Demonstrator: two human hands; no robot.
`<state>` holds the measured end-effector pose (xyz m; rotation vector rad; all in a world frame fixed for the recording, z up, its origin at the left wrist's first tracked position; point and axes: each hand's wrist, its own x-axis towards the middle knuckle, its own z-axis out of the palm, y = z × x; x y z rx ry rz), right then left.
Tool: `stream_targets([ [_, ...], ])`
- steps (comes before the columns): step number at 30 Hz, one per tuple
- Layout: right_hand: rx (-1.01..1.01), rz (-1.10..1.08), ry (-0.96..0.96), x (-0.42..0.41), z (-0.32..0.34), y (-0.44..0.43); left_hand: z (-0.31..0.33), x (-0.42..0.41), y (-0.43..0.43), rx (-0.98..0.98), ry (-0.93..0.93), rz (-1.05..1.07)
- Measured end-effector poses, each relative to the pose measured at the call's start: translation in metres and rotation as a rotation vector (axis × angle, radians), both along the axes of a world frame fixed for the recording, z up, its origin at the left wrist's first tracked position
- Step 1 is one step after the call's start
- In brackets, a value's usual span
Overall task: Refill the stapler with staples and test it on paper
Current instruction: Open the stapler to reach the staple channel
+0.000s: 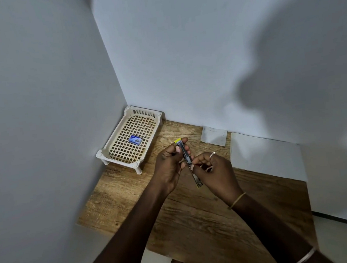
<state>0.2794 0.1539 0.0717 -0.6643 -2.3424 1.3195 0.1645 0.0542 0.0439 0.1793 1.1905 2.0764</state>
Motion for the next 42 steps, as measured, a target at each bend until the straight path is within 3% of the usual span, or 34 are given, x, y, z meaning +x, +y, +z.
stream_targets([
  [9, 0.034, 0.007, -0.086, -0.006, 0.008, 0.011, 0.002, 0.004, 0.003, -0.090, -0.045, 0.027],
  [18, 0.484, 0.419, -0.340, -0.025, 0.035, 0.036, -0.003, 0.008, 0.005, -0.138, -0.152, 0.020],
  [28, 0.469, 0.480, -0.430, -0.036, 0.031, 0.036, -0.011, 0.012, 0.006, -0.185, -0.185, 0.006],
  [37, 0.322, 0.478, -0.491, -0.036, 0.013, 0.039, -0.030, 0.019, 0.014, -0.360, -0.514, 0.043],
  [42, 0.236, 0.503, -0.580, -0.036, 0.004, 0.043, -0.044, 0.023, 0.013, -0.415, -0.570, -0.010],
])
